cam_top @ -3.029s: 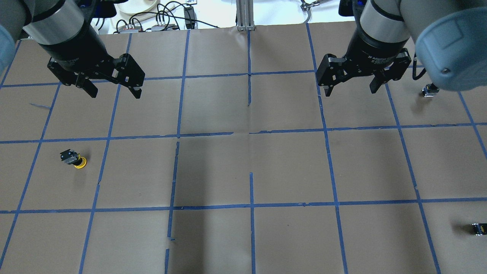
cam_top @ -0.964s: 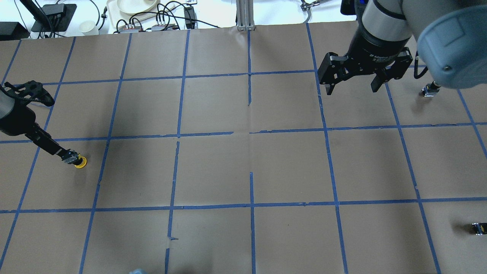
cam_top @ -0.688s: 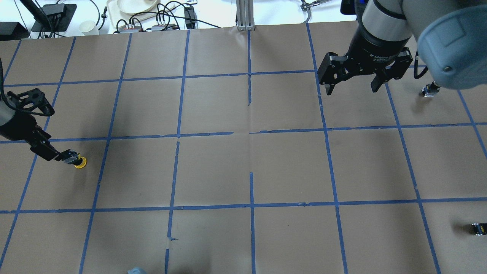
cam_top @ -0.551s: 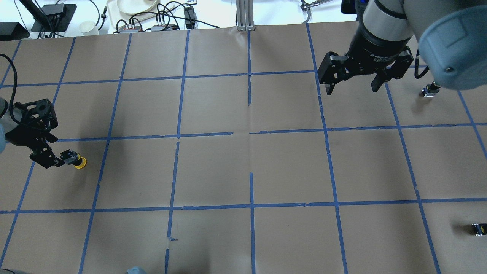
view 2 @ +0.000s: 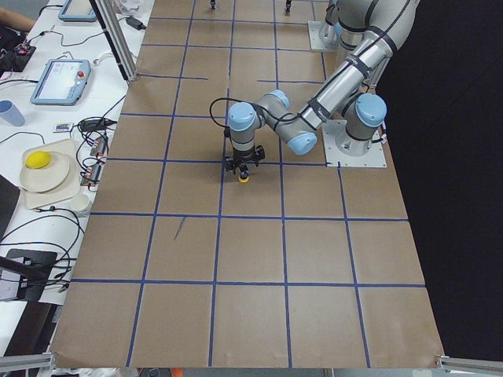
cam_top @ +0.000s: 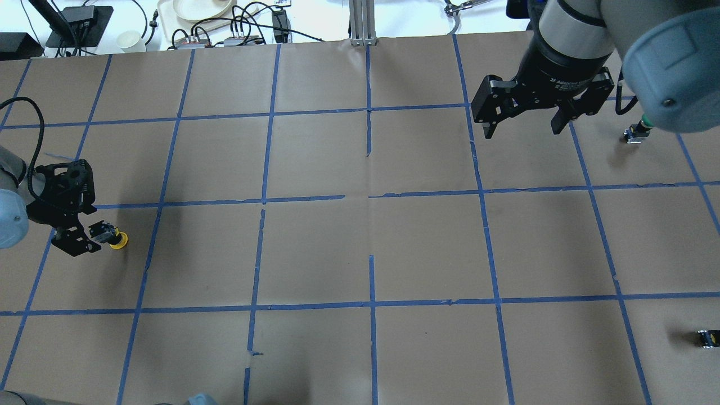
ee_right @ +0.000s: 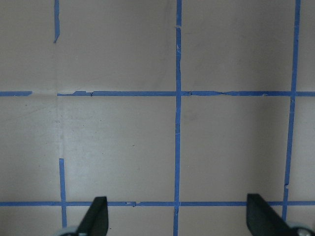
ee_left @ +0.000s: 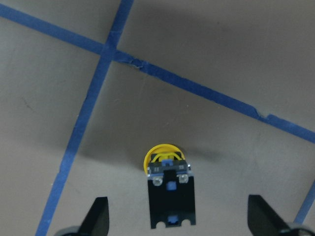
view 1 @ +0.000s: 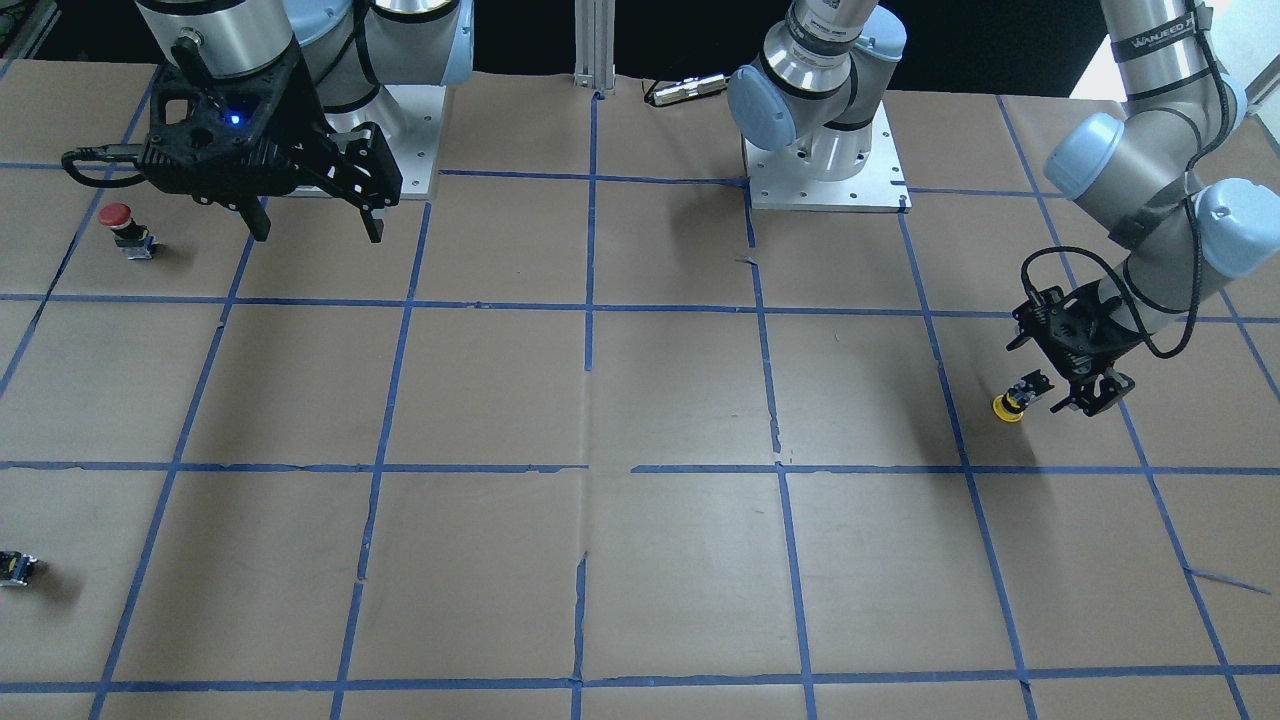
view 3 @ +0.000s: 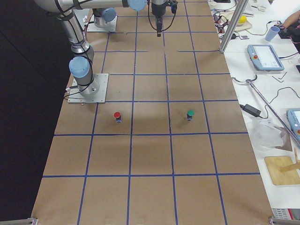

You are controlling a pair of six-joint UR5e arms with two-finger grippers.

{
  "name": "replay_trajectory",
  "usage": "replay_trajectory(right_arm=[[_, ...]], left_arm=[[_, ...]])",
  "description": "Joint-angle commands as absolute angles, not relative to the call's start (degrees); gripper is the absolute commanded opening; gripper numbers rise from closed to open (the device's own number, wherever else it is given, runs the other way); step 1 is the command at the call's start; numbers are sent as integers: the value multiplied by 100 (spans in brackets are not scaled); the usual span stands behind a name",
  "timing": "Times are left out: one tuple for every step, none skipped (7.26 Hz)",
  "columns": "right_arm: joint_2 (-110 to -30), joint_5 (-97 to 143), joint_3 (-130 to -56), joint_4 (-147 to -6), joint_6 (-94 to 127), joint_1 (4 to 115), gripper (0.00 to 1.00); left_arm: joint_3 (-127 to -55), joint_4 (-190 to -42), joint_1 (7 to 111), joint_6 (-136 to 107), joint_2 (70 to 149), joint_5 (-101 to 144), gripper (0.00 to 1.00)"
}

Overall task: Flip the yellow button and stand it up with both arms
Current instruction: 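Close the left gripper on the yellow button's body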

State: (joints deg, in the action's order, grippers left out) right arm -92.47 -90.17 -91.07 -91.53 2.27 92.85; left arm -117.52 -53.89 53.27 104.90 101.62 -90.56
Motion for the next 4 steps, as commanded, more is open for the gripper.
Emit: replay_trajectory(right_arm=[[-9272,-8957,-9141,-9158,377,9290,99],[-9272,-8913,-9141,-9219,378,9290,98],[-9272,-8921,-9141,-9220,378,9290,99],[-9272,-8921,-9141,-9211,378,9290,99]], left_arm=[[-11847,-5021,5335,10494,10291,-9062,93],[-11822,-5001,5326,10485,10292,-9070,90],[-11795,-5001,5335,10494,10292,-9070,78],[-11838,-5001,5335,10503,10292,-9070,51]])
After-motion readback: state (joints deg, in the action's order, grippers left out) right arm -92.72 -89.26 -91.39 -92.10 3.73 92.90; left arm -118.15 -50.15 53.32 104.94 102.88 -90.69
